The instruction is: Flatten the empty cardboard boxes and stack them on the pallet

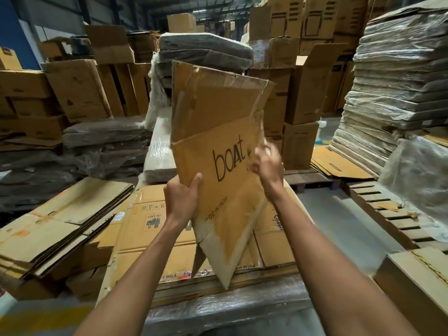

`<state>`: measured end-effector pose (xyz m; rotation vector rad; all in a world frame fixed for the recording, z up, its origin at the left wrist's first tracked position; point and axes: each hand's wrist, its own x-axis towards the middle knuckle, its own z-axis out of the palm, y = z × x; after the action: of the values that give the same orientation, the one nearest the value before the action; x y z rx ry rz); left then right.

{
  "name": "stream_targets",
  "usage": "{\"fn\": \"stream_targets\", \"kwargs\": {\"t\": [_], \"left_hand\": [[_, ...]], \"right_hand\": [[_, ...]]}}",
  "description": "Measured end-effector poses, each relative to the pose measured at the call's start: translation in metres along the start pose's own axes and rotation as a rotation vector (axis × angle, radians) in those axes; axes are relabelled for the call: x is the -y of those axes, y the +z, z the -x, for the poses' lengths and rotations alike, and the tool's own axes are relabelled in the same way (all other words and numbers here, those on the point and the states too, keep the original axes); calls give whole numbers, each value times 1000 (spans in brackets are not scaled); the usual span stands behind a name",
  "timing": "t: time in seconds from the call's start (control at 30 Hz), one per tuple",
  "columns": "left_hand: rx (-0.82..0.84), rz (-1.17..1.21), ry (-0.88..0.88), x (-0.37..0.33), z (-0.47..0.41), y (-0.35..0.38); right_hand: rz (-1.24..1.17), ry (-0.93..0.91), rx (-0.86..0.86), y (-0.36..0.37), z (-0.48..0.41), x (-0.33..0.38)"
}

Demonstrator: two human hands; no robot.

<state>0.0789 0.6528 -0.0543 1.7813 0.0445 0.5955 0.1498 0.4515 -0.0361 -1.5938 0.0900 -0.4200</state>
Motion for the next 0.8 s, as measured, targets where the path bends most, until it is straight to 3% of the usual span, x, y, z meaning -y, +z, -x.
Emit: {"fn": "stream_targets", "kwargs": {"t": [0.13, 0.2, 0.3, 0.43, 0.6, 0.8], "left_hand": [[-125, 163, -80, -35, -19, 14], [-156, 279, -135, -49, -32, 19], [-154, 325, -192, -65, -42, 22], [-143, 490, -271, -71, -50, 16], [-77, 616, -303, -53, -58, 2], [36, 686, -436, -3, -75, -17]], "right_hand": [[3, 442, -23, -26, 56, -110], [-182, 612, -19, -32, 76, -141], [-507, 710, -24, -41, 83, -140], [-790, 635, -30, -56, 66, -130], [-872, 590, 40, -70, 40, -125], [-961, 617, -24, -80, 47, -144]]}}
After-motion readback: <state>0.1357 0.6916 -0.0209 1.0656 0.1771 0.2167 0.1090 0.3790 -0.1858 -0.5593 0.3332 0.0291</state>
